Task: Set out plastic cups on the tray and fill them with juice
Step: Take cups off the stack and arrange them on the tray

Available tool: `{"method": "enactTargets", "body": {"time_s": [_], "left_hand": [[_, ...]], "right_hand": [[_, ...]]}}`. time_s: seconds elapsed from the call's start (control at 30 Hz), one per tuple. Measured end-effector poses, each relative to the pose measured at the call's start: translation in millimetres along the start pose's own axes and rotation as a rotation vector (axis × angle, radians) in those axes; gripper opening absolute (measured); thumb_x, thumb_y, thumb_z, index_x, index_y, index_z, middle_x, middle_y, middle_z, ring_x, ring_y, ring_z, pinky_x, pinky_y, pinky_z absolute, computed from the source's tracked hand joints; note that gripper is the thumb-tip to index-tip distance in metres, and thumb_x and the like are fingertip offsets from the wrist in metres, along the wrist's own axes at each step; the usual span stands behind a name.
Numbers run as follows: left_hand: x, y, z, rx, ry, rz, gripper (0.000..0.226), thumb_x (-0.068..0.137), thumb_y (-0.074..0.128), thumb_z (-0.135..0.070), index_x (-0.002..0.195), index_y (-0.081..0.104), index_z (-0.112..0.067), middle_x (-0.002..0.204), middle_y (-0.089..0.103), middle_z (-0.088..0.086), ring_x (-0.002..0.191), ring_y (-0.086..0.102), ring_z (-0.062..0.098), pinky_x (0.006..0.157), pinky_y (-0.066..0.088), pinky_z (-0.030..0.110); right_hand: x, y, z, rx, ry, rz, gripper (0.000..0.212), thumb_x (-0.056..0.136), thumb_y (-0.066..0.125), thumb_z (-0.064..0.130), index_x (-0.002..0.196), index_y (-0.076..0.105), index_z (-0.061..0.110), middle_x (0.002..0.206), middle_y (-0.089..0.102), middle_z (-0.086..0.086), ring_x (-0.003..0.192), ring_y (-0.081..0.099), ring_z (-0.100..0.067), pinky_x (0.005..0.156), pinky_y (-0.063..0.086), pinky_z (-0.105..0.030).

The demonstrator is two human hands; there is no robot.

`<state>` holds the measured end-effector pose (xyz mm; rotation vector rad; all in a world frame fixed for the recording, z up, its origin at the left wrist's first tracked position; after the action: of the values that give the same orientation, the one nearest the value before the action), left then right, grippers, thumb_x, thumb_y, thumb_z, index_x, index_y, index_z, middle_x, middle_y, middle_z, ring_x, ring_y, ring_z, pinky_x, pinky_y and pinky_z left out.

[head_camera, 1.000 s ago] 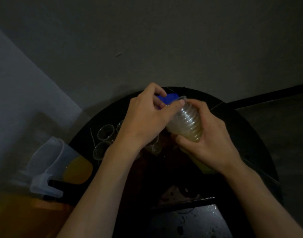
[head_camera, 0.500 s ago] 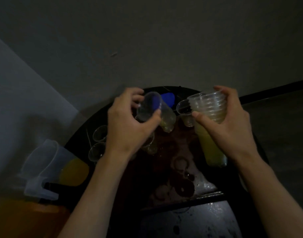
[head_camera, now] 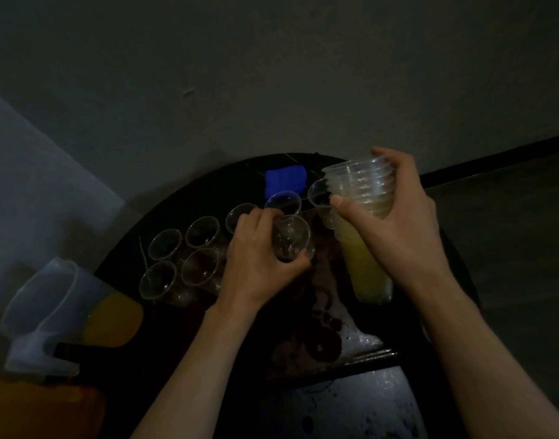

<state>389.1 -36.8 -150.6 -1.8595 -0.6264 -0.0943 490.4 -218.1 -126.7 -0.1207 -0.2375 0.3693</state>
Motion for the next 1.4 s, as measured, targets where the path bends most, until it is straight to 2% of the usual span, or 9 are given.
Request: {"method": "enactTargets", "body": {"time_s": [0.13,0.27,0.47,0.57,0.7,0.93,1.13,1.3,1.4], "left_hand": [[2.3,5.5,2.3,-0.010,0.002,0.035,0.058,0.068,0.076,-0.051,0.114,0.059,-0.022,0.106,0.056,-0.007,0.098,0.049,0.008,0.077,0.033,0.014],[-0.4,9.7,3.8,0.000,0.008,0.042,0.056,0.068,0.072,-0.051,0.115,0.058,-0.025,0.103,0.057,-0.009,0.094,0.047,0.008,0.079,0.039,0.025],[-1.5,10.2,5.7,0.028,0.000,0.016,0.058,0.067,0.066,-0.055,0.116,0.059,-0.024,0.103,0.060,-0.008,0.092,0.047,0.010,0.083,0.041,0.034],[-1.4,11.8,6.3,0.008,-0.006,0.012,0.058,0.069,0.066,-0.054,0.118,0.058,-0.024,0.104,0.061,-0.007,0.093,0.046,0.009,0.083,0.041,0.031],[-3.6,13.5,6.1,-0.019,-0.009,0.001,0.057,0.069,0.065,-0.054,0.117,0.059,-0.023,0.105,0.060,-0.006,0.094,0.045,0.008,0.080,0.037,0.027],[-4.2,13.2,9.2,0.017,-0.008,0.009,0.057,0.069,0.065,-0.055,0.114,0.061,-0.022,0.104,0.058,-0.006,0.094,0.047,0.010,0.079,0.036,0.025],[-3.6,12.7,7.4,-0.012,-0.019,0.035,0.054,0.068,0.077,-0.047,0.113,0.061,-0.021,0.107,0.058,-0.005,0.098,0.048,0.011,0.077,0.032,0.015],[-2.6,12.2,8.8,0.010,-0.031,0.060,0.064,0.066,0.081,-0.049,0.119,0.061,-0.020,0.113,0.057,-0.003,0.104,0.049,0.015,0.084,0.040,0.029],[-2.6,11.3,7.9,0.000,-0.027,0.055,0.063,0.066,0.081,-0.050,0.118,0.061,-0.020,0.112,0.056,-0.005,0.103,0.047,0.012,0.085,0.038,0.030]], "right_hand": [[0.4,-0.8,0.0,0.006,0.006,0.004,0.076,0.075,0.078,0.046,0.139,0.037,0.041,0.115,0.055,0.020,0.109,0.057,-0.001,0.087,0.049,-0.020],[0.3,-2.7,0.8,0.019,-0.003,-0.002,0.076,0.077,0.078,0.044,0.140,0.037,0.037,0.112,0.053,0.023,0.103,0.058,0.004,0.082,0.047,-0.014],[0.4,-3.7,1.6,0.017,-0.003,-0.002,0.075,0.078,0.077,0.040,0.140,0.036,0.035,0.106,0.047,0.027,0.092,0.047,0.029,0.069,0.040,0.003],[0.6,-4.5,1.3,0.015,-0.002,-0.007,0.076,0.076,0.077,0.045,0.140,0.037,0.037,0.109,0.051,0.026,0.098,0.054,0.017,0.073,0.044,-0.002],[-0.2,-3.8,2.0,0.032,-0.012,-0.012,0.073,0.078,0.079,0.038,0.139,0.039,0.032,0.108,0.052,0.023,0.092,0.052,0.024,0.070,0.040,0.003],[0.4,-3.3,0.4,0.034,-0.008,-0.007,0.076,0.077,0.078,0.043,0.140,0.037,0.036,0.115,0.056,0.017,0.098,0.059,0.009,0.074,0.047,-0.006],[0.6,-2.8,2.2,0.050,-0.016,-0.005,0.074,0.078,0.079,0.037,0.140,0.038,0.032,0.111,0.055,0.018,0.094,0.057,0.017,0.070,0.043,0.000],[0.7,-3.1,2.8,0.042,-0.026,-0.014,0.073,0.078,0.079,0.036,0.139,0.039,0.030,0.108,0.054,0.020,0.091,0.055,0.021,0.069,0.043,0.001],[0.9,-2.8,2.4,0.036,-0.028,-0.009,0.074,0.078,0.079,0.037,0.140,0.039,0.030,0.108,0.054,0.020,0.092,0.056,0.020,0.070,0.043,0.000]]}}
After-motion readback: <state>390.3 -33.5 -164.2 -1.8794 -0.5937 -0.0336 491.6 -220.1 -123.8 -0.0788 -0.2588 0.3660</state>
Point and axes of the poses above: each hand's wrist, its own x-axis towards the middle knuckle, its own y-axis out of the palm, z = x × y, the point moved 5 cm from there along x, towards the middle knuckle
